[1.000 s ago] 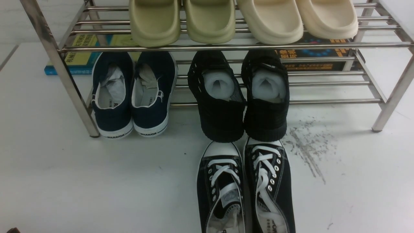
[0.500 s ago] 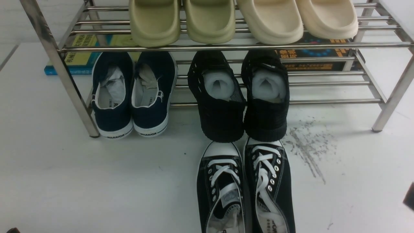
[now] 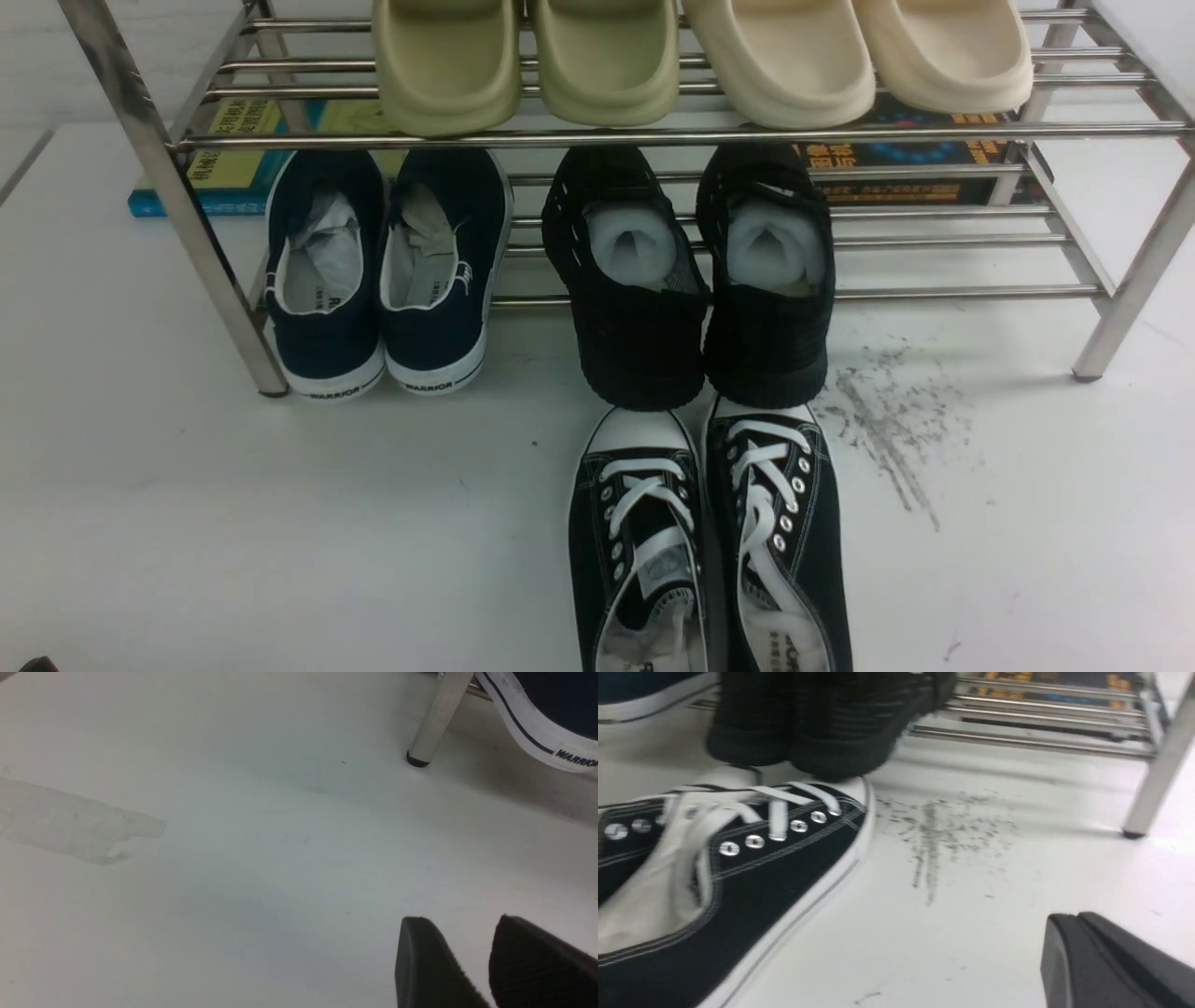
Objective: Take the shoes off the shelf with your hand on the white table.
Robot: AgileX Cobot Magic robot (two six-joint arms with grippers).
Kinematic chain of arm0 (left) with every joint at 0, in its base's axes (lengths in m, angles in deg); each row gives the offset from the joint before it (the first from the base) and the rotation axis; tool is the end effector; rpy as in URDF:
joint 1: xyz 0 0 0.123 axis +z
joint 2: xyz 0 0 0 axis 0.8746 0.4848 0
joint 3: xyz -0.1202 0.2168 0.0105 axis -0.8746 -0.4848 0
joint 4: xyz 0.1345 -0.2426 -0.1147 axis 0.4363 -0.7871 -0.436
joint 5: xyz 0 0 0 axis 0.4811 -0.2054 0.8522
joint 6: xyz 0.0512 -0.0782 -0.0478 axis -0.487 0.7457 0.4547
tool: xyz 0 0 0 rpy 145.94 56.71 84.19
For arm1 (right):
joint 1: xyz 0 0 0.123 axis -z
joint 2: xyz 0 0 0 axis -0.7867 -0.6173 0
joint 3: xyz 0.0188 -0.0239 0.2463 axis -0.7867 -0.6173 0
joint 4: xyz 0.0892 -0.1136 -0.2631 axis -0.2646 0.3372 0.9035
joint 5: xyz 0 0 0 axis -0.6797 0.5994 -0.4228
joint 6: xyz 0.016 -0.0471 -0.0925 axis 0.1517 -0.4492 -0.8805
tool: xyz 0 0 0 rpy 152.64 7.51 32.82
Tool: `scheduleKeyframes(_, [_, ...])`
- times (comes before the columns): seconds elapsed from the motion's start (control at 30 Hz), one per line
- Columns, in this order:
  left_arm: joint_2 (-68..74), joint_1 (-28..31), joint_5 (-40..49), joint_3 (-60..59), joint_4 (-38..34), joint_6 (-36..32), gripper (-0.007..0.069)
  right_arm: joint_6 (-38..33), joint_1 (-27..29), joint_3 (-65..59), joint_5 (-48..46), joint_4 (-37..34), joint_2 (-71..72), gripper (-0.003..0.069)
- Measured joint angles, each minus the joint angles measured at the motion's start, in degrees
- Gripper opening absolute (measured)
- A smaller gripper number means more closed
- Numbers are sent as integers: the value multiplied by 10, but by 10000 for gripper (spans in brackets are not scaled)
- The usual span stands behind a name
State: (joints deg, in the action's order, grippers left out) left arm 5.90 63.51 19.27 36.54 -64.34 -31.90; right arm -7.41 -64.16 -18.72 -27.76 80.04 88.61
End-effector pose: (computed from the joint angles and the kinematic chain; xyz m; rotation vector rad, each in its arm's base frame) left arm 0.1508 0.0116 0.1687 -0.3141 1.8636 -0.1000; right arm 0.1498 0.0330 0.1803 -0.1334 1.8021 0.2041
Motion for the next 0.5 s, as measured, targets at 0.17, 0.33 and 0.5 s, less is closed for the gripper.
scheduleKeyframes(0.17, [0,0,0,0,0,0,242,0,78,-10,-13,-12,0,26])
scheduleKeyframes(0.33, [0,0,0,0,0,0,242,-13,93,-6,-35,-13,1,32])
scheduleKeyframes(0.5, [0,0,0,0,0,0,242,-35,93,-5,-38,-19,1,39])
